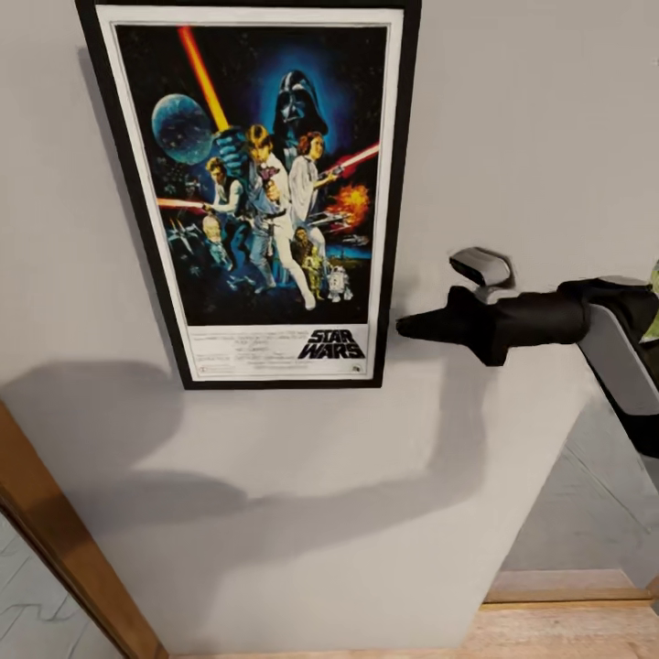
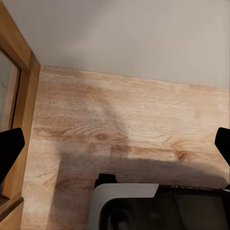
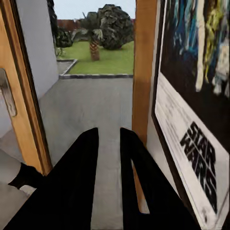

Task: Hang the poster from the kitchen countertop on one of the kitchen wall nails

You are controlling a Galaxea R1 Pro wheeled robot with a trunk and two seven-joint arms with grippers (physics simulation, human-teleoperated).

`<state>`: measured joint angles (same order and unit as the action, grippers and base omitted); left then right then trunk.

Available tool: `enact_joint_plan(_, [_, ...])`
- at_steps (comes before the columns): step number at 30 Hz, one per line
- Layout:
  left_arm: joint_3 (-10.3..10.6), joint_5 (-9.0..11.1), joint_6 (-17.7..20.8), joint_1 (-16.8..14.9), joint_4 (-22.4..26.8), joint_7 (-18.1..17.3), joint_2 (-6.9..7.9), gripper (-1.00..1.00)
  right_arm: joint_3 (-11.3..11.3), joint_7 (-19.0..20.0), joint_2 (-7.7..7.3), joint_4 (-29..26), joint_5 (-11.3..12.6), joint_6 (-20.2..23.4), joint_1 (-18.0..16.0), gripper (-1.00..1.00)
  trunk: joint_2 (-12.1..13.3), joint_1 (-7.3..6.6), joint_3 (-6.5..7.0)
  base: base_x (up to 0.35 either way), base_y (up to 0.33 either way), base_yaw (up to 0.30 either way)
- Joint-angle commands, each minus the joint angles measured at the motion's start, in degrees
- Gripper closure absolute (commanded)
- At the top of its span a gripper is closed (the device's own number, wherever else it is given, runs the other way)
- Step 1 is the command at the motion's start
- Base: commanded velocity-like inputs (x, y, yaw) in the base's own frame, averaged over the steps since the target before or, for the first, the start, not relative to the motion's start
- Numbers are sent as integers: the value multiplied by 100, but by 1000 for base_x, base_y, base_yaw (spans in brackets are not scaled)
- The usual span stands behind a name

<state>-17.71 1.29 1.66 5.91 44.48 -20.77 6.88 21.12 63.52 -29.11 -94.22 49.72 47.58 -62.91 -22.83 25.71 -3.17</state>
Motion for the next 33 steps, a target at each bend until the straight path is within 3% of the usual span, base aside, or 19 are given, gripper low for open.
enact_joint_plan(1, [-13,12,18,-2,8,-32,-2,-100,6,-613,652,958,-270,359,-7,100,-9,7,-13,159,0,0])
enact_joint_plan(2, [-13,12,18,-2,8,-32,-2,-100,6,-613,658,958,-270,359,-7,100,-9,7,-13,101,0,0])
enact_joint_plan(3, [-13,12,18,-2,8,-32,-2,-100,6,-613,657,958,-270,358,-8,-100,-9,7,-13,81,0,0])
enact_joint_plan(22, [-15,12,11,-2,10,-34,-2,-100,6,-613,670,949,-270,362,-8,-100,-9,7,-13,5,0,0])
enact_joint_plan(33, [-20,12,9,-2,16,-41,-2,-100,6,-613,670,947,-270,360,-11,-100,-9,7,-13,-264,0,0])
